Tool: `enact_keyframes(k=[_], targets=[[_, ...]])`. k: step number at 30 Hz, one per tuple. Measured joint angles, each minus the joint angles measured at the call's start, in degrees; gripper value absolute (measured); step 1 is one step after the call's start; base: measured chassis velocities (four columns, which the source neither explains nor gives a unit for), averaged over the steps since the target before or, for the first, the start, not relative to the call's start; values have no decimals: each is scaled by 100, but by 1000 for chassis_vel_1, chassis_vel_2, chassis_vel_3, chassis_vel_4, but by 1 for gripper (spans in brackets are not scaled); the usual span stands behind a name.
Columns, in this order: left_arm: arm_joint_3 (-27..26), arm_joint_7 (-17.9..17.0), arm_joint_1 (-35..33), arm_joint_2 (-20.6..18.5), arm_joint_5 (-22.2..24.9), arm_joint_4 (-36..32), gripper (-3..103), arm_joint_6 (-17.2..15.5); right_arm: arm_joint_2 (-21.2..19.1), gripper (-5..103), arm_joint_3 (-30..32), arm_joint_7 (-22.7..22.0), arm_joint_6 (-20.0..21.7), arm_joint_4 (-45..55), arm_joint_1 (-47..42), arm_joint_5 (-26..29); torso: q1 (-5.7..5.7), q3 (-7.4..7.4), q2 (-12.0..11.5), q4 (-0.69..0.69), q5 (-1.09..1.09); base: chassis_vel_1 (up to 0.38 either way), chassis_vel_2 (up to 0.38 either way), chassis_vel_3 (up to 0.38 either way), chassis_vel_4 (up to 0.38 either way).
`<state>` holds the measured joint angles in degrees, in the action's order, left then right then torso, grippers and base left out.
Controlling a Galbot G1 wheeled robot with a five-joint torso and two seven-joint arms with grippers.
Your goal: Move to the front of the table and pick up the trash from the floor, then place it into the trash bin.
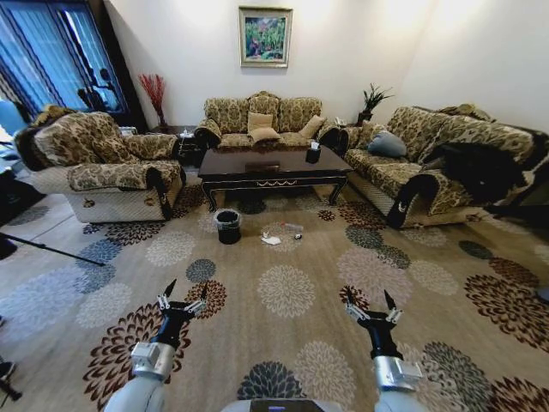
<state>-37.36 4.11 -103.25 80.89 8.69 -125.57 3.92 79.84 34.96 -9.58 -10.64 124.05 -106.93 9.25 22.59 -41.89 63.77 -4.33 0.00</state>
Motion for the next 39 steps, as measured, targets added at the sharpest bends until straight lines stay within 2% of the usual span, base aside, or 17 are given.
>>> enact_keyframes(k=[5,6,8,10,15,21,24,29,39], targets=[[-6,-187,-74,88,-6,-121,100,-41,7,100,3,169,-52,133,-26,-248,0,0,0,1,0,0,0,0,0],[-18,-210,-77,106,43,-147,100,52,13,100,-12,214,-92,169,-47,-290,0,0,0,0,0,0,0,0,0],[-53,-212,-77,121,72,-185,100,117,22,100,-27,312,-200,195,-77,-368,0,0,0,0,0,0,0,0,0],[-118,-225,-97,137,14,-278,100,55,19,100,-35,684,-481,197,-121,-424,0,0,0,0,0,0,0,0,0],[-167,-258,-194,189,-132,-338,100,18,32,100,-95,880,-621,235,-189,-423,0,0,0,0,0,0,0,0,0],[-172,-266,-270,214,-175,-254,100,179,71,100,-77,816,-598,297,-224,-439,0,0,0,1,0,0,0,0,0],[-193,-267,-273,216,-148,-204,100,351,103,100,-42,618,-474,310,-226,-444,0,0,0,0,0,0,0,0,0],[-191,-302,-292,210,-58,-203,100,442,162,100,-50,498,-406,312,-241,-456,-2,4,-7,0,0,0,0,0,0],[-175,-314,-359,212,12,-184,100,515,228,100,-71,436,-365,305,-270,-522,-114,135,-251,0,0,0,0,0,0]])
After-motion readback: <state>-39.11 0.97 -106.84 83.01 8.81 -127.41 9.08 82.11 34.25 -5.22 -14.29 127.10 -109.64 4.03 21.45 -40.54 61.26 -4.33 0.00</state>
